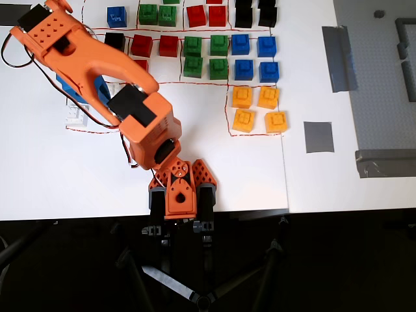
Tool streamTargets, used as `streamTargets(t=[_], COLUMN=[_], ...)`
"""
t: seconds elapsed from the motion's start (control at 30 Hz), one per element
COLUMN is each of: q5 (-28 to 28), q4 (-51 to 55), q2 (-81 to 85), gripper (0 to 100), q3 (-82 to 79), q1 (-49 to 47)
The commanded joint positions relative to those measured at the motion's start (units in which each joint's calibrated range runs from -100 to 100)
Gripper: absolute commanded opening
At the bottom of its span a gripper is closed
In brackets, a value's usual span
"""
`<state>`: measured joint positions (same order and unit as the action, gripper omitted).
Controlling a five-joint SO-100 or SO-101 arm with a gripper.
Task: Grab the block and put it in the grey marker
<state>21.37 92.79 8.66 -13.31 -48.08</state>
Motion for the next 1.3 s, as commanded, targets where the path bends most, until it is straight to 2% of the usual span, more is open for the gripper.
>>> streamTargets(t=[0.0, 0.2, 0.63, 1.03, 1.27], q5=[1.37, 2.59, 2.88, 2.30, 2.00], q4=[-3.24, -10.58, -13.93, -14.58, -14.66], q2=[6.54, 2.65, -12.64, -13.41, -14.19], gripper=[0, 0, 0, 24, 25], q3=[2.28, 1.46, 15.26, 15.53, 15.35], q1=[-3.01, -8.41, -15.40, -14.49, -13.57])
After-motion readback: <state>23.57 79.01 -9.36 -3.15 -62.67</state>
